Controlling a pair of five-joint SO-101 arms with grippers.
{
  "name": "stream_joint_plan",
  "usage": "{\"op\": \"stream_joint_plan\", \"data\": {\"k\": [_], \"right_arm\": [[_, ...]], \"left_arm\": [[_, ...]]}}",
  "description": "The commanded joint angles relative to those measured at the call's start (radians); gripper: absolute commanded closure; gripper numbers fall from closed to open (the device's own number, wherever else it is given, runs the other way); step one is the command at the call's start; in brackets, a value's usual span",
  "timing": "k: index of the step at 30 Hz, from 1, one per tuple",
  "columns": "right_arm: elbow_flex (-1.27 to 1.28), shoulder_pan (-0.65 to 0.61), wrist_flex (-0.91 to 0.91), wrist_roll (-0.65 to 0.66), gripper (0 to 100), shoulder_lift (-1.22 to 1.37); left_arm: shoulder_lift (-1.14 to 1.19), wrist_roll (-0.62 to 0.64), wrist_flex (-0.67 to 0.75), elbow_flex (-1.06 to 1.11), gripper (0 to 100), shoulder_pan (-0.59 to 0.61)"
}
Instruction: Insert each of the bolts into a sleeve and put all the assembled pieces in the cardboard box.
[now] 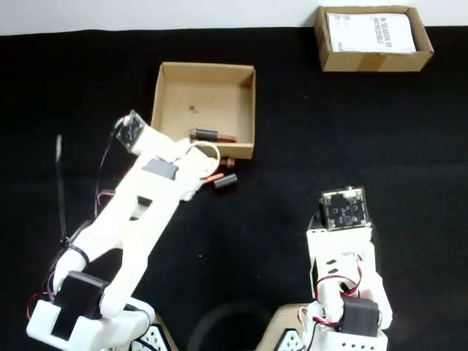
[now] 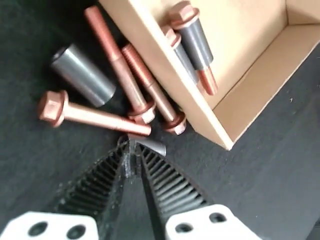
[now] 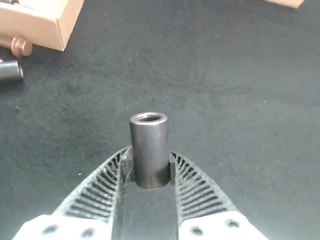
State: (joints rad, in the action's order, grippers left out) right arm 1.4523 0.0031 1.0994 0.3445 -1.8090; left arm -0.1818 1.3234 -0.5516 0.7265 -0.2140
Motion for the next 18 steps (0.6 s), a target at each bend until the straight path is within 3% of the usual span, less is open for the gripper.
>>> {"op": "stream_joint_plan", "data": {"k": [1, 7, 12, 18], "right_arm": [[-0.004, -0.008, -0.012, 0.029, 99.1, 0.005], [-0.004, -0.010, -0.012, 0.029, 99.1, 0.005], [-0.004, -0.010, -0.013, 0.029, 99.1, 0.005], [-0.004, -0.008, -0.015, 0.029, 99.1, 0.005]], "left_arm": [[-0.039, 0.009, 0.091, 0.013, 96, 0.048], [0.021, -0.026, 0.118, 0.012, 80, 0.050], [0.140, -0.031, 0.210, 0.004, 83, 0.053], [0.154, -0.031, 0.209, -0.012, 90, 0.054]]}}
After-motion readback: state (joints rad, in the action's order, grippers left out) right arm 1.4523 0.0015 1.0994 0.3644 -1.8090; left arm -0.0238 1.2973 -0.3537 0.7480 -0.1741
